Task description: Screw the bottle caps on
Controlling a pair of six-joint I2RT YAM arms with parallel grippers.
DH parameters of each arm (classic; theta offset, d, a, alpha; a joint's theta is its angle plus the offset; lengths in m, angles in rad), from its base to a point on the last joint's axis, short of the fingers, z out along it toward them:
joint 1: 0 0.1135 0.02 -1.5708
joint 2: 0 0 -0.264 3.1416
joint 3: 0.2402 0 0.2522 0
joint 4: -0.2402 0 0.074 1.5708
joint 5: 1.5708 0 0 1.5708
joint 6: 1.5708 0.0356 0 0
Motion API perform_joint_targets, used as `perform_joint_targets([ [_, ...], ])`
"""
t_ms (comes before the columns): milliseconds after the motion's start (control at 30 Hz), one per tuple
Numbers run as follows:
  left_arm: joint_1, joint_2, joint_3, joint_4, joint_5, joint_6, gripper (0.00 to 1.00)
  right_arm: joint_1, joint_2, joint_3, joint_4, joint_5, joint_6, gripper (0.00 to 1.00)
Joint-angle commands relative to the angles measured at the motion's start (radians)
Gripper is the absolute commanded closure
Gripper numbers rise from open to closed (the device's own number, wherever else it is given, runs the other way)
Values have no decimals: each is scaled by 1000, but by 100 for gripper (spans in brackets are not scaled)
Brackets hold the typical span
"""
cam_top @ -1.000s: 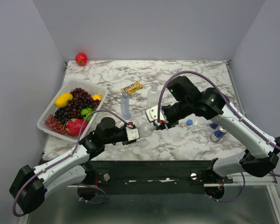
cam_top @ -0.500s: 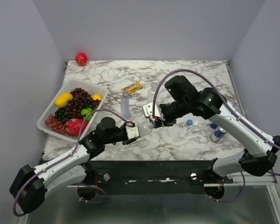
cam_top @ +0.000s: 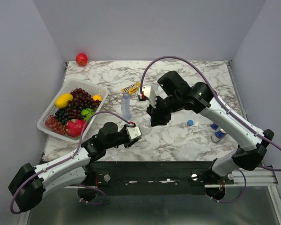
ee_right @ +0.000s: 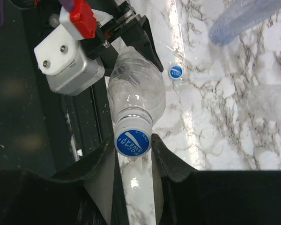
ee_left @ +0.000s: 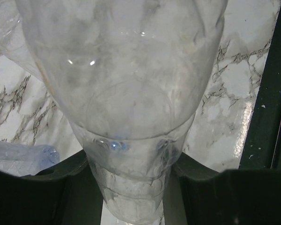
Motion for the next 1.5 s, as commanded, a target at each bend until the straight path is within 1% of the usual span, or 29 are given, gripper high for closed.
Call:
perform_joint_targets([
  [0, -24, -23, 21, 271, -42, -84, 100, 11, 58, 30, -36, 71, 161, 78],
  [33, -22, -21, 18, 271, -42, -131, 100, 11, 55, 35, -35, 91, 161, 78],
  [100, -24, -26, 9, 274, -41, -177, 100, 13, 43, 23, -10, 114, 167, 78],
  [167, -22, -29, 3, 280, -10, -216, 100, 13, 30, -5, 8, 148, 185, 81],
  [233, -24, -26, -6, 295, 8, -223, 100, 11, 30, -14, 25, 161, 190, 82],
  [300, -24, -21, -9, 303, 10, -217, 100, 13, 44, 1, 19, 166, 182, 80],
  [333, -24, -18, -11, 304, 10, -211, 100, 13, 47, 7, 17, 175, 179, 77],
  [367, -24, -18, -14, 306, 16, -207, 100, 11, 49, 13, 16, 177, 173, 73],
  [533, -24, -23, -19, 255, 71, -193, 100, 11, 52, 58, 11, 184, 142, 70],
  [633, -24, -21, -29, 232, 85, -173, 100, 11, 72, 111, -2, 155, 103, 68],
  [667, -24, -21, -32, 229, 84, -168, 100, 13, 78, 127, -7, 151, 90, 64],
  [733, -24, -18, -39, 225, 81, -153, 100, 13, 90, 156, -25, 137, 78, 61],
  [767, -25, -18, -40, 225, 81, -150, 100, 13, 92, 161, -29, 132, 70, 57],
  [933, -24, -21, -45, 220, 73, -142, 100, 13, 93, 170, -52, 132, 58, 52],
  [967, -24, -21, -46, 220, 74, -139, 100, 11, 90, 168, -55, 132, 55, 48],
  [1033, -24, -21, -46, 217, 71, -139, 100, 11, 86, 167, -56, 137, 52, 45],
  [1133, -24, -20, -51, 217, 76, -138, 100, 11, 83, 179, -73, 140, 47, 36],
  [1167, -25, -20, -52, 217, 78, -136, 100, 13, 78, 180, -76, 141, 43, 30],
  [1233, -24, -15, -52, 218, 81, -136, 100, 13, 69, 191, -96, 132, 27, 23],
  [1267, -21, -14, -51, 218, 79, -139, 100, 11, 66, 196, -104, 122, 8, 17],
  [1300, -18, -11, -46, 215, 88, -142, 100, 13, 58, 197, -120, 117, -3, 2],
  [1400, -2, -3, -28, 191, 122, -159, 100, 11, 1, 165, -108, 106, -70, 0],
  [1433, 1, 0, -23, 183, 128, -162, 100, 11, -53, 144, -92, 102, -97, 0],
  [1467, 2, 2, -20, 176, 137, -162, 100, 11, -84, 75, -69, 88, -152, 0],
])
